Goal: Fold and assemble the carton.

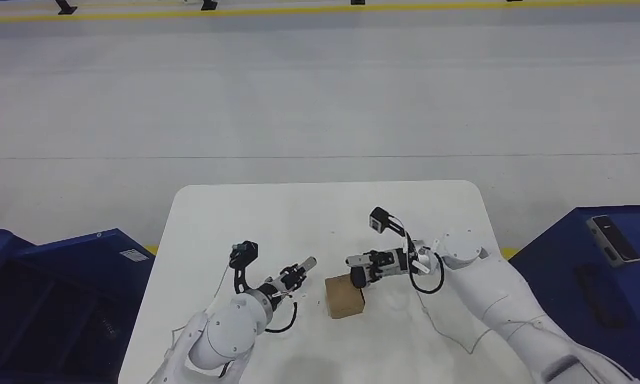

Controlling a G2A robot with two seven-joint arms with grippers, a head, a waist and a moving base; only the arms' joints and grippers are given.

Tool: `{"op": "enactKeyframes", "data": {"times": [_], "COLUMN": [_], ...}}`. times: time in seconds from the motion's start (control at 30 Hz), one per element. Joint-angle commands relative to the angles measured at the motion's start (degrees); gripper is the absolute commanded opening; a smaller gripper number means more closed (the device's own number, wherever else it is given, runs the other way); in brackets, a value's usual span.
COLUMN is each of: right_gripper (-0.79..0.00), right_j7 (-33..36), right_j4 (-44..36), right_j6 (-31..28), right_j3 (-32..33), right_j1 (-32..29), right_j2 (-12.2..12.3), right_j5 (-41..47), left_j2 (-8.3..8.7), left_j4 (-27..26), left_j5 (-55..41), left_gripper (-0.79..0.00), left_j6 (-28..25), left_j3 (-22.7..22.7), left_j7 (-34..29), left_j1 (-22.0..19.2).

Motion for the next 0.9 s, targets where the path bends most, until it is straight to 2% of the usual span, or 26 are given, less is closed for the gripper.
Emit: {"op": "enactKeyframes", "data": {"times": [0.0,0.57,0.7,0.87], "right_gripper": [0.000,0.000,0.000,0.000], "right_j7": [0.27,-0.38,0.05,-0.79], "right_j4": [1.29,5.78,4.91,1.11], "right_j6": [-0.51,-4.01,-7.09,-7.93], "right_j3": [-1.00,-2.92,-1.11,3.77], "right_j1": [0.38,2.06,1.69,-0.33], "right_j2": [-0.46,-2.56,-2.29,-0.79], "right_j5": [-0.80,-2.41,-0.41,4.89], "left_j2": [0.20,0.30,0.30,0.30], "left_j4": [-0.45,-0.23,-0.23,-0.23], "left_j5": [-0.03,0.43,0.43,0.43], "left_gripper": [0.000,0.000,0.000,0.000], "left_j6": [-0.82,-1.11,-1.11,-1.11], "left_j3": [-0.75,-0.47,-0.47,-0.47], "left_j7": [-0.25,-0.97,-0.97,-0.97], "left_j1": [1.06,1.17,1.17,1.17]}}
